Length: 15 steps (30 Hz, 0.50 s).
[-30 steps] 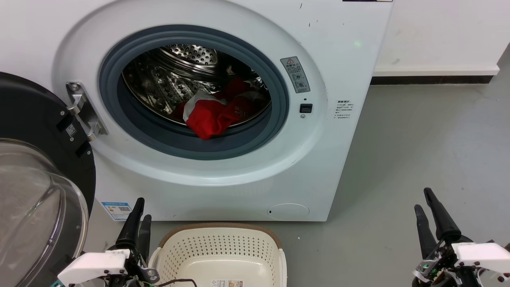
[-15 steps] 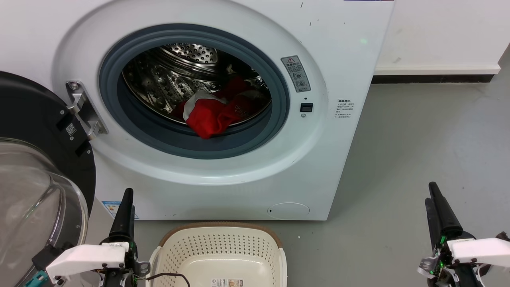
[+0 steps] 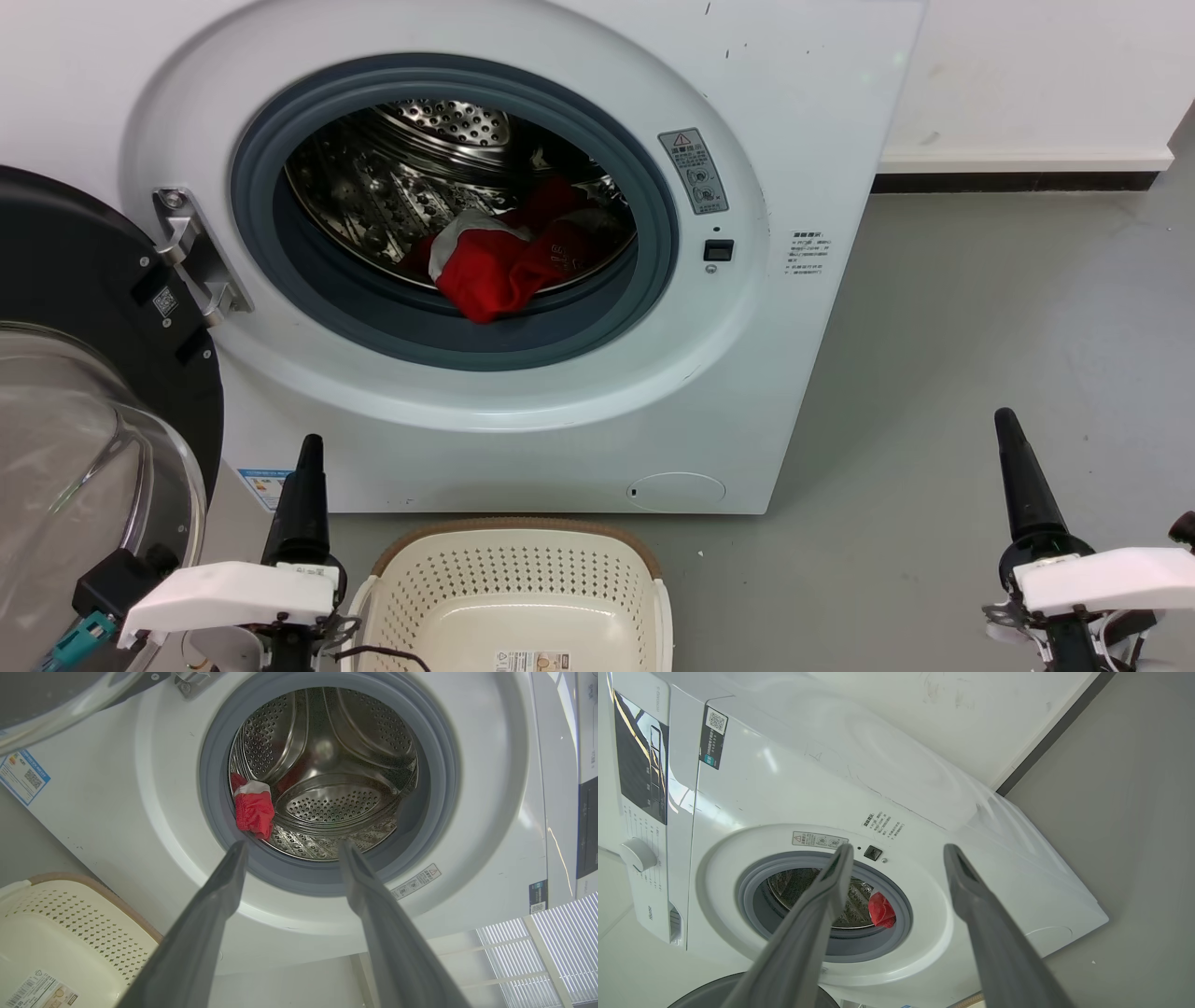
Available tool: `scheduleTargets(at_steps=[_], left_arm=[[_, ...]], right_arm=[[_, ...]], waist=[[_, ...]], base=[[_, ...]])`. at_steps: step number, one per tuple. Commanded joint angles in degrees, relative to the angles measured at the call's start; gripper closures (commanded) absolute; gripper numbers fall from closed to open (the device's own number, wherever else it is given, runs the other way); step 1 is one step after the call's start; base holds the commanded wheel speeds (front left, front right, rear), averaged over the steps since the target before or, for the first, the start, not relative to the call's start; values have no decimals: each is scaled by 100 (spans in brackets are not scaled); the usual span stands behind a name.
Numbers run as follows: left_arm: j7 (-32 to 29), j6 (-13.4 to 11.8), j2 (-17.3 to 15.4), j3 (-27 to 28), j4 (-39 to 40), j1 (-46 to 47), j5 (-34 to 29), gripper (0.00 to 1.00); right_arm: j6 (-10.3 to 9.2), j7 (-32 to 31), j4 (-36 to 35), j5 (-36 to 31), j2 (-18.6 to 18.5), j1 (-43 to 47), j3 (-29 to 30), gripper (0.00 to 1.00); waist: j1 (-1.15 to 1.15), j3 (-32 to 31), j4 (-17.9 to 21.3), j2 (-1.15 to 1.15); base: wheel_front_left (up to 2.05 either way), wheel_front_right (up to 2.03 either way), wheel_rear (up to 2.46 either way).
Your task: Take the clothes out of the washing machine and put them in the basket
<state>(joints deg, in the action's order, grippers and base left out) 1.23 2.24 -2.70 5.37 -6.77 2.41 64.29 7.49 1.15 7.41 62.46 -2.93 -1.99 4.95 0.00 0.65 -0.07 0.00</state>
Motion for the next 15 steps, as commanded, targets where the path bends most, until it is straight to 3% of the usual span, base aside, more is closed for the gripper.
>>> scheduleTargets(at_steps=[1,15], left_arm=[[68,-58,-13,-46,163,-5,-301,0],[350,-347,-16,-273,336,-147,-1809,0]], right_arm=[[1,73,-188,-344,-2,10,-34,0],[1,355,-499,-2011,-1,185,-246,0]], waist=[[0,3,-1,0],[0,18,-5,0]], base=[[0,0,0],[0,0,0]])
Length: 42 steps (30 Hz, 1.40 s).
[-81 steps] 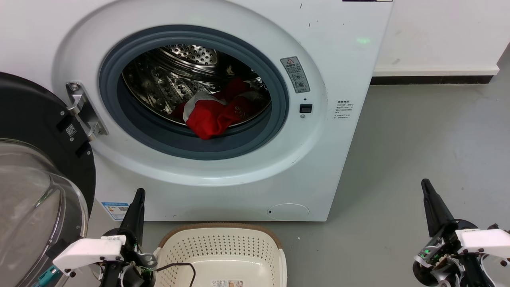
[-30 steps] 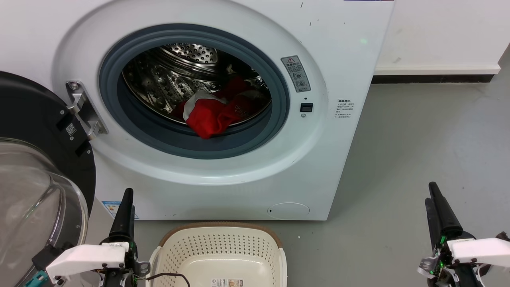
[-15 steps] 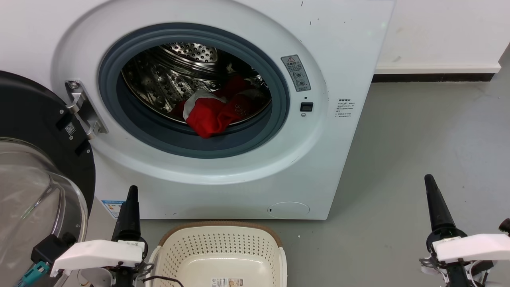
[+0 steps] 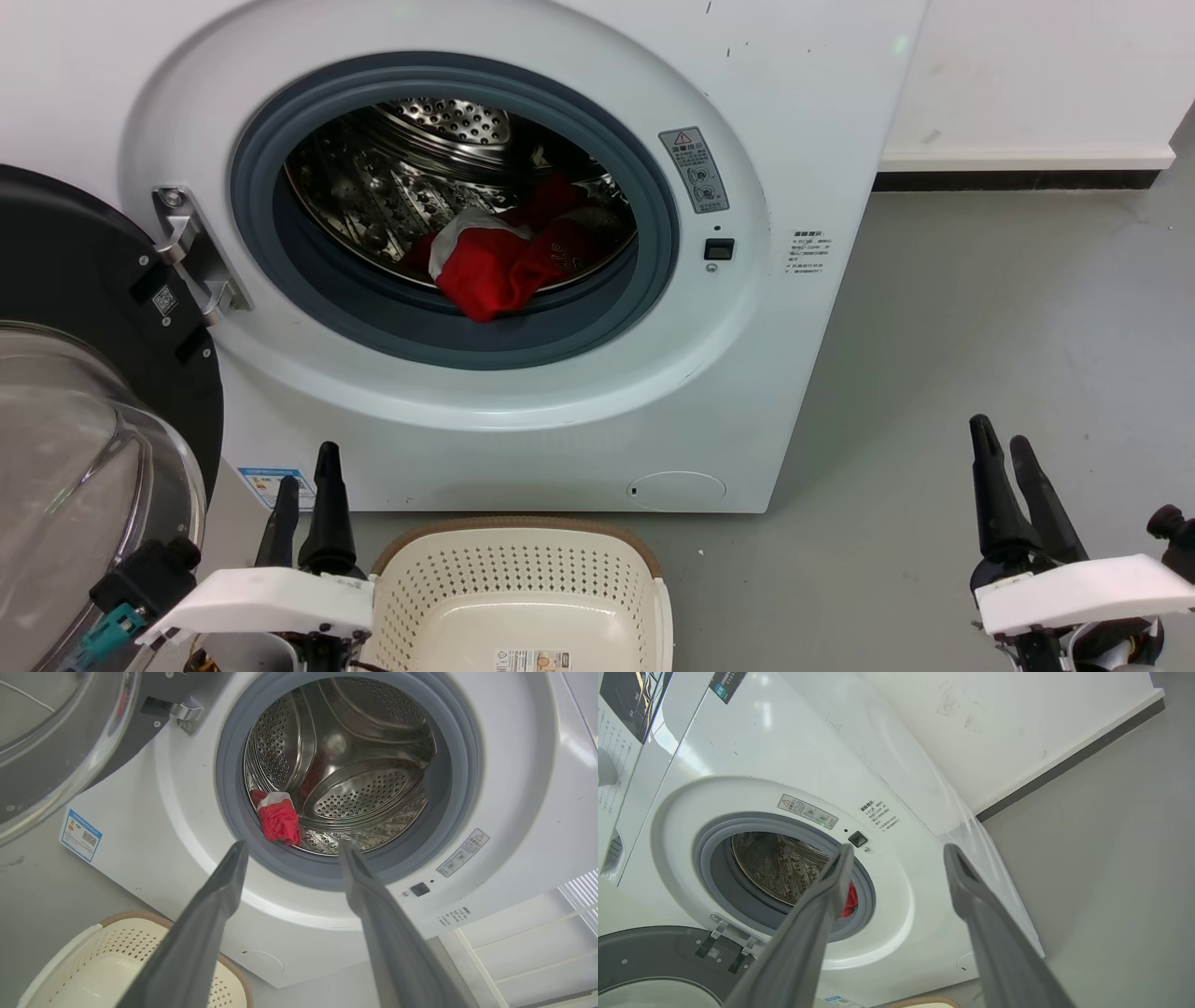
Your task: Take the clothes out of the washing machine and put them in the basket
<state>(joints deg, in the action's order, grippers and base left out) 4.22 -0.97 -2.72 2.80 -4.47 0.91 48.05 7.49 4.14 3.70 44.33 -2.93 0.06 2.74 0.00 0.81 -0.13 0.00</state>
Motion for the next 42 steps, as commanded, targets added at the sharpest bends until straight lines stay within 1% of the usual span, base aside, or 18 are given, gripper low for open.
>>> scheduleTargets(at_steps=[1,7,16,29,42], left_arm=[[71,-48,-14,-30,110,0,-283,0],[178,-130,-20,-125,129,-42,-878,0],[327,-316,-136,-330,180,-106,-1631,0],[524,-560,-243,-546,280,-180,-2398,0],[687,-672,-269,-627,341,-297,-3018,0]], right_arm=[[1,75,-146,-308,-1,-8,-41,0],[1,181,-244,-866,0,63,-93,0],[1,333,-355,-1566,1,133,-111,0],[0,530,-542,-2457,3,239,-184,0],[0,698,-678,-3098,5,355,-227,0]], waist=[[0,3,1,0],[0,16,0,0],[0,28,4,0],[0,38,2,0],[0,21,-3,0]], base=[[0,0,0],[0,0,0],[0,0,0],[0,0,0],[0,0,0]])
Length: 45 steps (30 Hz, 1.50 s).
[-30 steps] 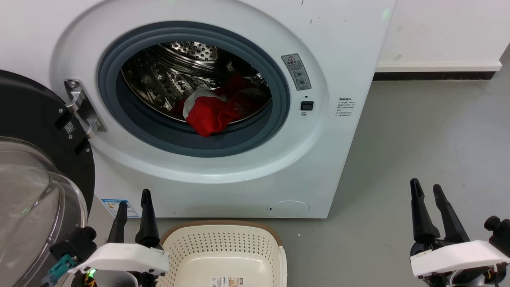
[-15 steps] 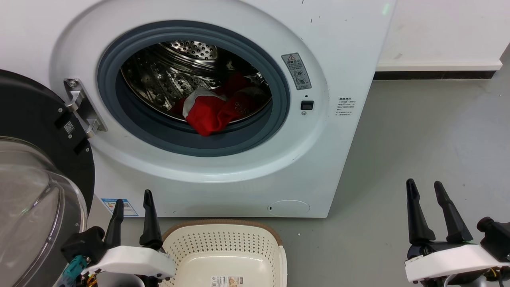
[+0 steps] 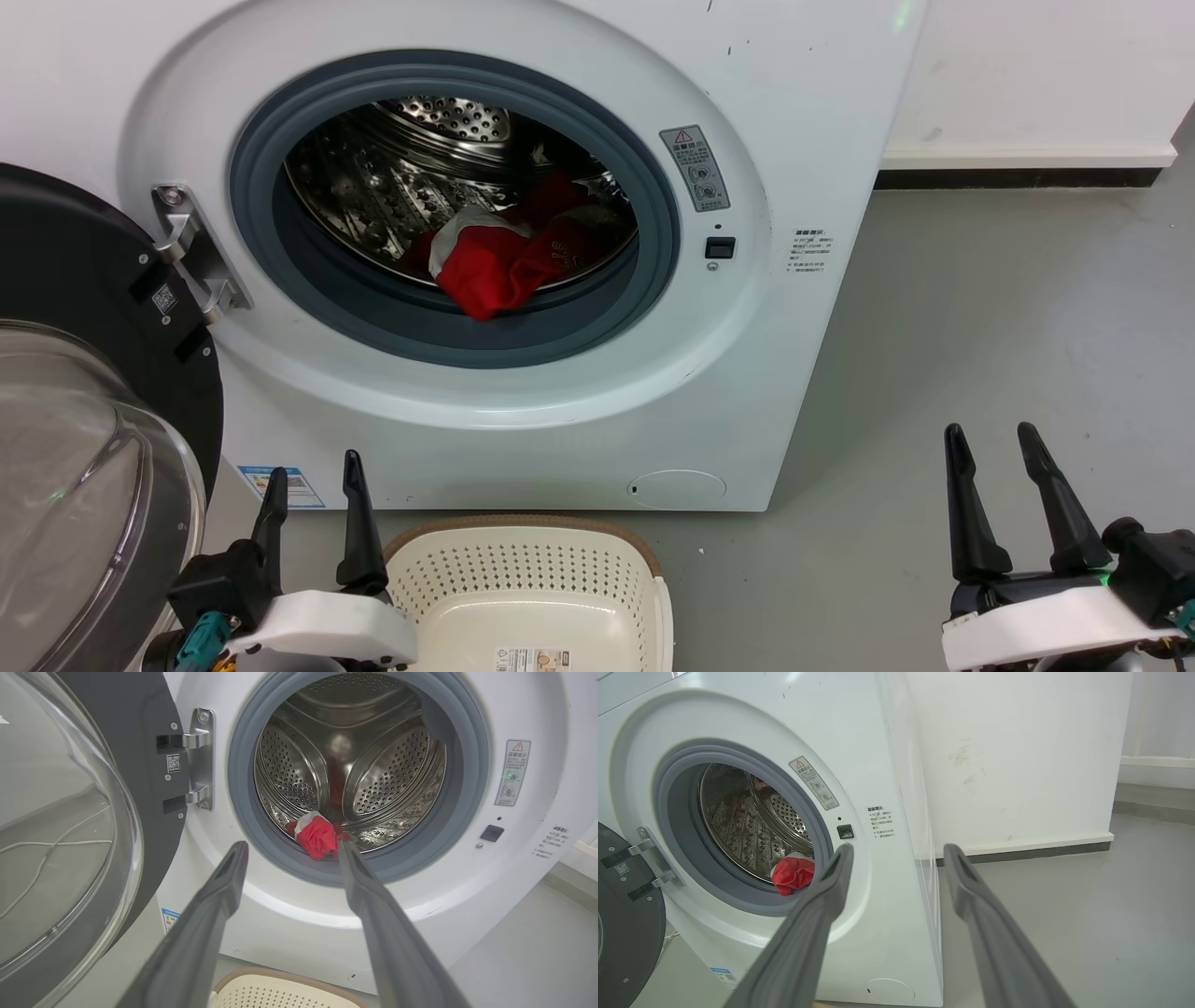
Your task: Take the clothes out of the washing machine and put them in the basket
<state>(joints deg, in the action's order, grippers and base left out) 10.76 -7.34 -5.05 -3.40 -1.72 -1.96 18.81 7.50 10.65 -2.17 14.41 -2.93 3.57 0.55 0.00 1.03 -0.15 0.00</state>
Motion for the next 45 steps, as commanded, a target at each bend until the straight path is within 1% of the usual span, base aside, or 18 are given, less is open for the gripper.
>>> scheduleTargets(at_steps=[1,8,17,18,21,33,36,45], left_arm=[[48,-32,-34,-9,69,-17,-144,0],[133,-35,-1,-5,91,-70,-460,0],[237,37,62,49,82,-111,-851,0],[276,54,87,72,82,-141,-984,0],[310,66,102,85,86,-170,-1125,0],[423,143,165,134,60,-237,-1592,0],[460,168,178,156,68,-240,-1676,0],[453,244,206,229,-9,-269,-1611,0]], right_arm=[[-1,61,-98,-154,5,18,-8,0],[-1,149,-147,-496,6,72,-19,0],[-1,256,-230,-909,7,134,-54,0],[-2,282,-256,-1024,8,150,-71,0],[-2,322,-281,-1159,8,180,-85,0],[-3,442,-337,-1631,10,253,-79,0],[-3,465,-339,-1704,10,255,-67,0],[-3,457,-200,-1564,10,281,-23,0]], waist=[[0,0,0,0],[0,11,-1,0],[0,21,-14,0],[0,26,-14,0],[0,30,-10,0],[0,52,13,0],[0,52,15,0],[0,37,16,0]], base=[[0,0,0],[0,0,0],[0,0,0],[0,0,0],[0,0,0],[0,0,0],[0,0,0],[0,0,0]])
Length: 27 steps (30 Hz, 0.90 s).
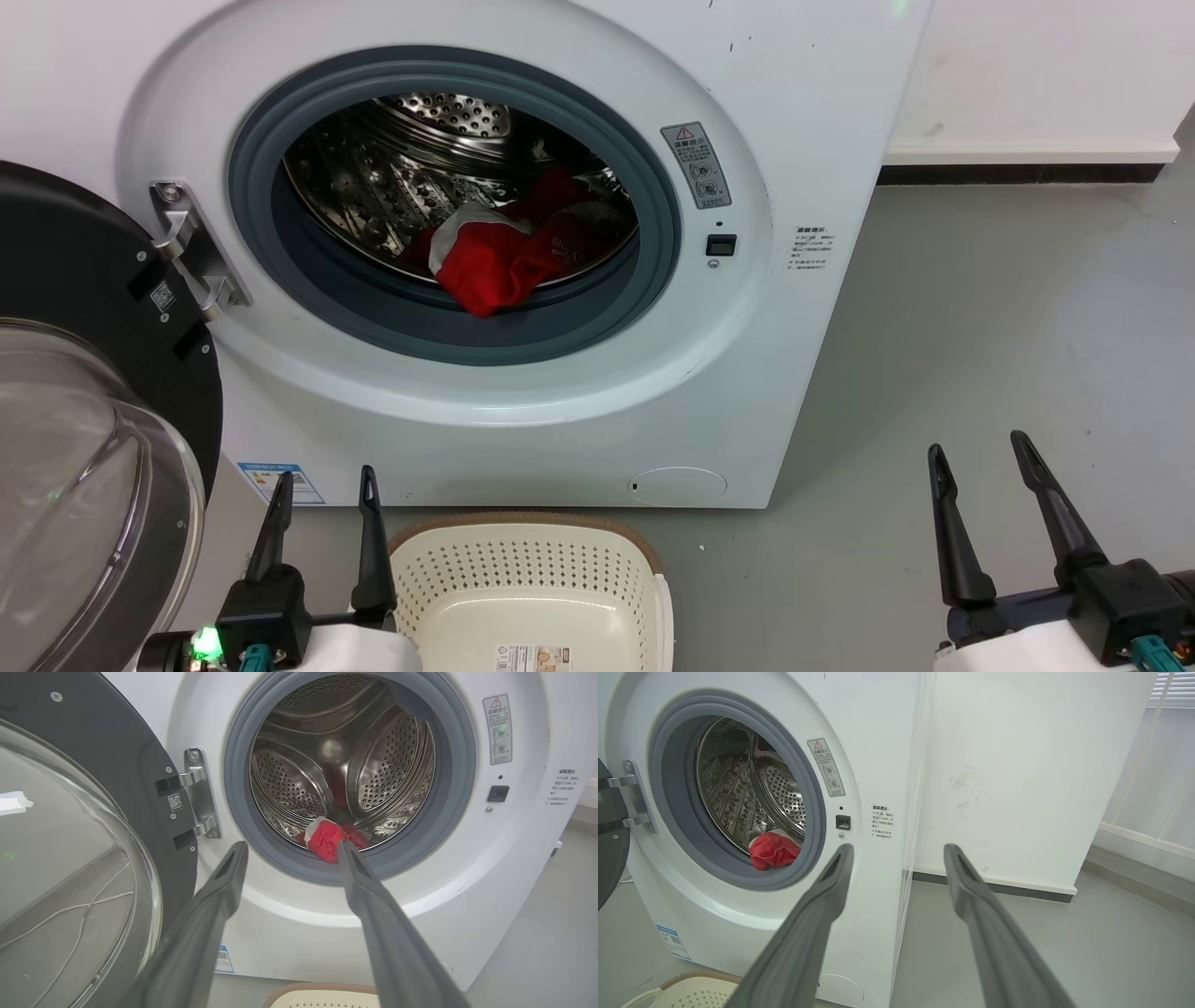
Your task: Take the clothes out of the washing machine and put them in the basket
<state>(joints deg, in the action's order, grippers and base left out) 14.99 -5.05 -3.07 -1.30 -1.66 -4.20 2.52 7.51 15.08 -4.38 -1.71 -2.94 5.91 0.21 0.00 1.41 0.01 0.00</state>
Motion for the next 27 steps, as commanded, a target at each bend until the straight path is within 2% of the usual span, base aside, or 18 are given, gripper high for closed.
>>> scheduleTargets(at_steps=[1,22,27], left_arm=[[30,26,11,27,-19,-46,18,0],[25,32,22,51,-192,14,188,0],[25,112,23,54,-318,262,195,0]], right_arm=[[-4,14,26,53,11,47,10,0],[-4,14,162,93,11,4,-29,0],[-4,14,149,84,11,-65,-46,0]], waist=[[0,-1,0,0],[0,28,20,0],[0,115,47,0]], base=[[0,0,0],[0,0,0],[0,0,0]])
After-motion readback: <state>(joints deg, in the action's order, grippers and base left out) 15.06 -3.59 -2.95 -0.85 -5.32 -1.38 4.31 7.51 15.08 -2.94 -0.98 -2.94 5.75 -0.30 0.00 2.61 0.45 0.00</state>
